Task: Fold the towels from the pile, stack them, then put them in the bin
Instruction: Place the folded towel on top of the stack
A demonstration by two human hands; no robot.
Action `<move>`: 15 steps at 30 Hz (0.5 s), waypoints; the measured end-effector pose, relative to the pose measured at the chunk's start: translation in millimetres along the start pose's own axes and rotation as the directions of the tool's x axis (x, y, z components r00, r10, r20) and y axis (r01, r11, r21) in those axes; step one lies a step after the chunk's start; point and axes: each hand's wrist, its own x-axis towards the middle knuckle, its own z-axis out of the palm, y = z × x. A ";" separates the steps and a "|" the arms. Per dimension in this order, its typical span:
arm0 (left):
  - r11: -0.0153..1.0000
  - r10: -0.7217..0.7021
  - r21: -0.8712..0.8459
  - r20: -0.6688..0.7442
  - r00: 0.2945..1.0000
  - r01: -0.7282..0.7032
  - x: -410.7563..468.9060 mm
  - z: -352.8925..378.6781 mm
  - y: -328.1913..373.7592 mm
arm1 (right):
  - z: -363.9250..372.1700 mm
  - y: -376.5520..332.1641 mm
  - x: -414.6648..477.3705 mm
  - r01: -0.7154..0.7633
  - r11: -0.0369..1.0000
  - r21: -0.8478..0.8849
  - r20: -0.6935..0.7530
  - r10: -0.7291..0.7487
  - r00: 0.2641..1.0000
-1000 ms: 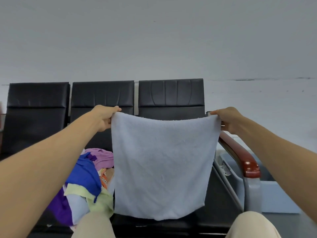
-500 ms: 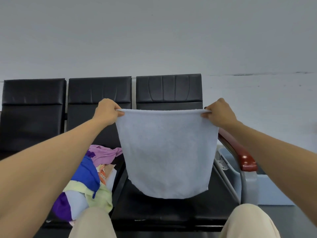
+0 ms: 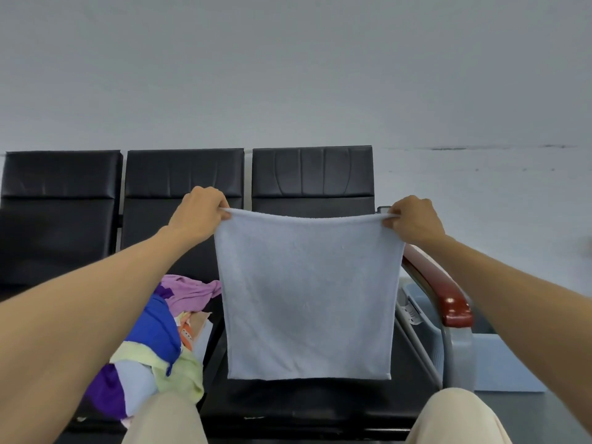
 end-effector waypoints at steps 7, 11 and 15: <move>0.986 0.051 0.150 0.123 0.991 -0.069 7.0 -25.7 -2.1 | -27.7 -14.8 10.0 0.000 0.999 -0.037 0.060 0.002 0.998; 0.964 0.034 0.251 0.186 0.982 -0.081 14.8 -32.7 -1.3 | -31.6 -16.3 22.7 0.033 0.996 -0.084 0.041 -0.030 0.999; 0.998 -0.063 0.037 0.216 0.974 0.056 21.1 -7.7 -6.6 | -18.6 -9.4 30.7 0.024 0.997 -0.078 0.042 -0.021 0.999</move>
